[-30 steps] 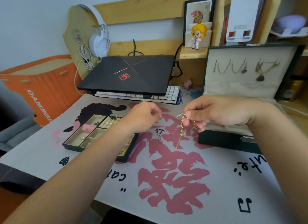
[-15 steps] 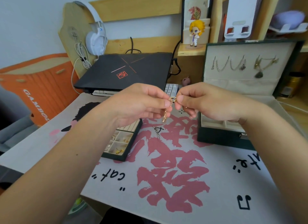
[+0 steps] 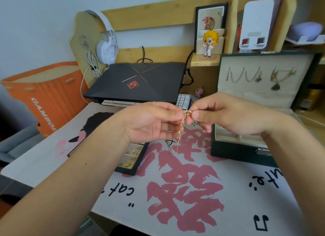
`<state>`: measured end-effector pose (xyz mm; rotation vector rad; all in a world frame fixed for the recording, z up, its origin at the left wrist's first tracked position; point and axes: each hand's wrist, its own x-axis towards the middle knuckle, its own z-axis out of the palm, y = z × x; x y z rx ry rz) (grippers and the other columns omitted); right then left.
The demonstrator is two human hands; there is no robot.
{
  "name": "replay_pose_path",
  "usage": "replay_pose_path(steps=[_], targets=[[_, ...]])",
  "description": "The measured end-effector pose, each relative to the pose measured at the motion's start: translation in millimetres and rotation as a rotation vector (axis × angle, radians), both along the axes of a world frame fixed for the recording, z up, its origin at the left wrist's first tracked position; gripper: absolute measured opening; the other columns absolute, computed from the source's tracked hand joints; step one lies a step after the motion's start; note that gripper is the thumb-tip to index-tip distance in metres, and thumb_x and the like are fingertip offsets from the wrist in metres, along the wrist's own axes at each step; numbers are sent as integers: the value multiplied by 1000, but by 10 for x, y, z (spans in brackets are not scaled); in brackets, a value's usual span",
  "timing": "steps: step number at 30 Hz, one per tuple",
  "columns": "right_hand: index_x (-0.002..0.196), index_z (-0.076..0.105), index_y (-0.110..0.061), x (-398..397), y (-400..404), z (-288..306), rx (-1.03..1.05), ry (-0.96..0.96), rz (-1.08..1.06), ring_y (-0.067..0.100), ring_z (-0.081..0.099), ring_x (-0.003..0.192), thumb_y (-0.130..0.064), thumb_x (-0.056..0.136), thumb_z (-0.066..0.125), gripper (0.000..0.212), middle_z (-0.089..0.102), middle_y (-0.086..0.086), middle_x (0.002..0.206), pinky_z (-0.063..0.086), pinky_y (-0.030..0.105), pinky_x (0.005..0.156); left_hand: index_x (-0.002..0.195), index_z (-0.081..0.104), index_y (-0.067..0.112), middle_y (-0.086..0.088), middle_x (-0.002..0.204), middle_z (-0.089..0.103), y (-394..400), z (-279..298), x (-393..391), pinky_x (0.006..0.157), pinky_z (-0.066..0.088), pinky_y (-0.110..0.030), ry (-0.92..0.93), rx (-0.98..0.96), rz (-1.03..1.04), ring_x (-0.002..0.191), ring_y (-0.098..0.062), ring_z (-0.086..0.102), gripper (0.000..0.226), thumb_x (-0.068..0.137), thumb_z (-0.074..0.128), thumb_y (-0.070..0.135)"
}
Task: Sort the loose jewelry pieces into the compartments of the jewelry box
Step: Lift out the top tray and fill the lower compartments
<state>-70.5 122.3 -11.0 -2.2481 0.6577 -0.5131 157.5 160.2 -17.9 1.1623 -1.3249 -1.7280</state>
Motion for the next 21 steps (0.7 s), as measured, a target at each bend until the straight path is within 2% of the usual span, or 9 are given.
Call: replay_pose_path(steps=[1, 3, 5, 7, 10, 11, 14, 17, 21], targets=[[99, 75, -20, 1, 7, 8, -29, -1, -22, 15, 57, 65, -31, 99, 52, 26, 59, 2, 62, 46, 20, 72, 85, 80, 14, -6, 92, 76, 12, -16, -19, 79, 61, -34, 21, 7, 18, 76, -17, 70, 9, 81, 72, 12], [96, 75, -22, 2, 15, 19, -106, 18, -66, 26, 58, 66, -33, 99, 54, 24, 62, 0, 64, 50, 41, 70, 95, 78, 10, -10, 104, 74, 31, -52, -52, 79, 61, -34, 61, 5, 73, 79, -18, 70, 15, 82, 73, 13], [88, 74, -22, 0, 33, 30, -152, 63, -95, 31, 58, 68, -33, 100, 54, 26, 64, -1, 66, 49, 49, 69, 102, 75, 8, -14, 109, 72, 46, -80, -81, 82, 61, -36, 66, -9, 122, 83, -20, 72, 18, 85, 73, 12], [77, 70, -25, -3, 50, 41, -156, 89, -102, 27, 57, 65, -32, 101, 54, 30, 64, -2, 66, 47, 45, 66, 102, 75, 7, -12, 102, 76, 73, -84, -114, 84, 62, -37, 31, -32, 139, 83, -22, 75, 14, 89, 70, 9], [68, 64, -29, -6, 58, 39, -134, 121, -107, 9, 52, 59, -31, 101, 53, 35, 61, -6, 63, 40, 27, 62, 100, 75, 7, -14, 96, 79, 111, -54, -135, 81, 63, -37, -40, -63, 147, 87, -27, 77, 9, 92, 69, 6], [67, 63, -30, -6, 56, 35, -131, 129, -106, 8, 52, 59, -31, 102, 53, 36, 61, -6, 63, 40, 27, 63, 100, 74, 6, -15, 96, 79, 120, -40, -134, 80, 63, -37, -60, -71, 146, 88, -28, 78, 9, 92, 69, 6], [75, 68, -28, 0, 38, 17, -120, 139, -103, 20, 56, 64, -32, 102, 52, 31, 62, -3, 64, 46, 39, 66, 99, 73, 6, -16, 98, 79, 141, -9, -134, 82, 63, -38, -94, -90, 157, 89, -28, 78, 8, 93, 68, 5], [84, 71, -23, -1, 17, 4, -103, 156, -101, 16, 54, 60, -31, 103, 50, 29, 62, 0, 65, 44, 34, 63, 105, 71, 8, -18, 97, 78, 161, -23, -165, 91, 61, -44, -54, -125, 213, 91, -30, 77, 13, 95, 66, 2], [77, 67, -26, 7, 23, 1, -94, 152, -117, 11, 51, 58, -31, 104, 49, 34, 61, 0, 64, 42, 31, 62, 113, 72, 5, -20, 100, 78, 208, -74, -192, 95, 59, -45, 20, -160, 271, 93, -30, 77, 19, 97, 63, 2]])
